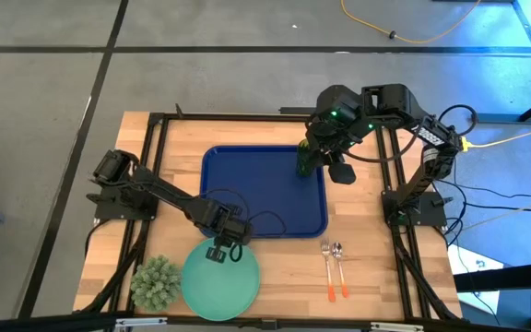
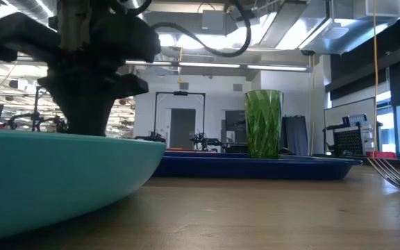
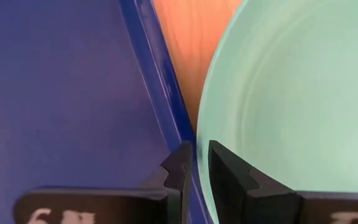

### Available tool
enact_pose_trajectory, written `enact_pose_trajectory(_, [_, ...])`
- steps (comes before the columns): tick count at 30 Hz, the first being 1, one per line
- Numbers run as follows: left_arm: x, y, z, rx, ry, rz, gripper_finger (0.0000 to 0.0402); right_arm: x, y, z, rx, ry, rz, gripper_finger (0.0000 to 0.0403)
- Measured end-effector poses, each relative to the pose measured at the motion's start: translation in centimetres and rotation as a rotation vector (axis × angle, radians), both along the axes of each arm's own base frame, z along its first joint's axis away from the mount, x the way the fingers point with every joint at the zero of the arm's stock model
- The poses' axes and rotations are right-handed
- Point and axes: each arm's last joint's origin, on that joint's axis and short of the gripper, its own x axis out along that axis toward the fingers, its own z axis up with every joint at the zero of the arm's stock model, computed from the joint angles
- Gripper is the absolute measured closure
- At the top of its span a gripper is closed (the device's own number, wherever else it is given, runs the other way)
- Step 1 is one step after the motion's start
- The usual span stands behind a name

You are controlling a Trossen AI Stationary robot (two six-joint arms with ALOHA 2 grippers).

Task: Pick and place plate/cup/fork/spoon on tray
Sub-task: Put the green plate on the serving tray to the bottom left of the red cup

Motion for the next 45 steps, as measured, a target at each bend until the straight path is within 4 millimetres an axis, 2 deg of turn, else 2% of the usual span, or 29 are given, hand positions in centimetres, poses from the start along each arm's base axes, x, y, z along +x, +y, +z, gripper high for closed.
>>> enact_pose_trajectory(9, [0.5, -0.2, -0.9, -0.041, 0.012, -0.006, 0.0354, 0.0, 0.0, 0.0, 0.0, 0.0, 0.0, 0.0331])
enact_pose_trajectory(18, [0.8, -0.3, -1.0, -0.05, -0.01, -0.009, 0.0355, 0.0, 0.0, 0.0, -0.001, 0.0, 0.0, 0.0331])
enact_pose_trajectory(31, [0.9, -0.5, -1.2, -0.081, 0.003, -0.019, 0.0394, 0.0, 0.0, 0.0, 0.0, 0.0, -0.001, 0.0331])
enact_pose_trajectory(45, [1.0, 0.2, -1.2, -0.158, 0.037, 0.01, 0.0399, 0.0, 0.0, 0.0, 0.0, 0.0, -0.002, 0.0331])
